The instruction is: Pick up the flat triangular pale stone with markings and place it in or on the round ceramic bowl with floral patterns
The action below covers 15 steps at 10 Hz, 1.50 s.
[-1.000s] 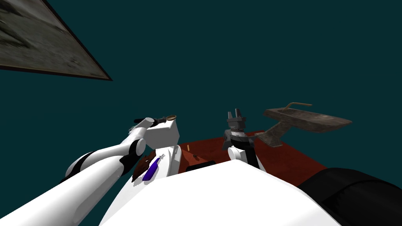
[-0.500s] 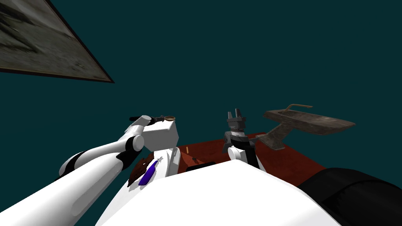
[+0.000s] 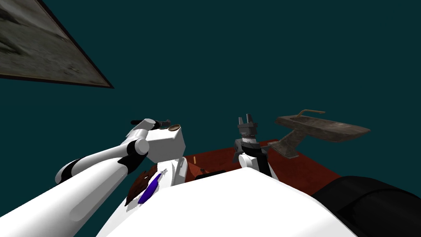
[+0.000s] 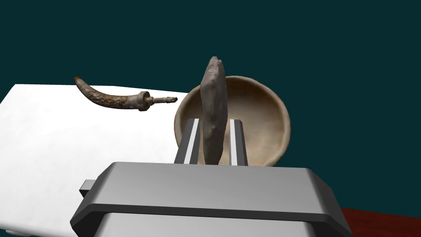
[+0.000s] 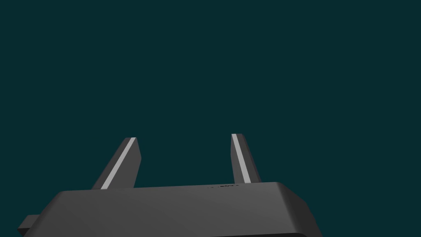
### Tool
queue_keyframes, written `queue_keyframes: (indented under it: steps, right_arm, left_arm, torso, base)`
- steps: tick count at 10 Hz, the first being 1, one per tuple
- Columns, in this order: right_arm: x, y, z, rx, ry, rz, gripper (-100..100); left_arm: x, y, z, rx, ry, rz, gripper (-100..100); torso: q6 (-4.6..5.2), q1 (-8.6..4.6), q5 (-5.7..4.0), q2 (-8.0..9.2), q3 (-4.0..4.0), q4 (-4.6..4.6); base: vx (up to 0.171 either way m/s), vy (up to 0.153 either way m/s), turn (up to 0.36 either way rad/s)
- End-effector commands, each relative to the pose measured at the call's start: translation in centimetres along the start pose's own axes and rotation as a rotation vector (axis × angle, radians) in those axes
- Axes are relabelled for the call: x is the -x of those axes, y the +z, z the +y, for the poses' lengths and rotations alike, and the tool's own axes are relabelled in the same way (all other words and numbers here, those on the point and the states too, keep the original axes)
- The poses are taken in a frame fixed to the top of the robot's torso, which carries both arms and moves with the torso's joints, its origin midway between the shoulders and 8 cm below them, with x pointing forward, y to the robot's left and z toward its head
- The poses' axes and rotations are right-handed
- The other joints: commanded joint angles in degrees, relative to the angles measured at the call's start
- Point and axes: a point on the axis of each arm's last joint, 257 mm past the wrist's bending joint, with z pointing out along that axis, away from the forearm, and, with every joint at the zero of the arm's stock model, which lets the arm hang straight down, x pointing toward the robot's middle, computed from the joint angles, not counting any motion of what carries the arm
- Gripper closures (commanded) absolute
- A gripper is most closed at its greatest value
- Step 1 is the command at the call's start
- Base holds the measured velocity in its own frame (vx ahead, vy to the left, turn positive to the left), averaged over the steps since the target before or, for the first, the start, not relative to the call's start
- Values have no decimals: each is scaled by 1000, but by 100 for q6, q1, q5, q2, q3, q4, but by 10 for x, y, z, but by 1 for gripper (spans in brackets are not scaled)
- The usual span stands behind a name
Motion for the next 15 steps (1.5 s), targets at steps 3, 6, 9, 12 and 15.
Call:
queue_keyframes:
  steps: [3,6,9,12,15]
  right_arm:
    - [0,0,0,0,0,0,0]
    - [0,0,0,0,0,0,0]
    - [0,0,0,0,0,0,0]
    - [0,0,0,0,0,0,0]
    - [0,0,0,0,0,0,0]
  left_arm:
    - [-1,0,0,0,1,2,-100]
    - [-1,0,0,0,1,2,-100]
    - [-24,-11,-9,-1,-2,16,-100]
    - [-59,-31,-24,-3,-9,39,-100]
    - [-66,-36,-28,-4,-12,44,-100]
  torso:
    - [-3,14,6,22,10,1]
    - [-4,17,7,30,15,3]
    - [-6,13,5,39,21,6]
    - [-5,6,3,55,31,11]
    - [-5,13,5,48,26,8]
  base:
    - [14,-6,-1]
    - [0,0,0]
    - [-22,-12,16]
    - [-55,-24,17]
    - [-29,-8,9]
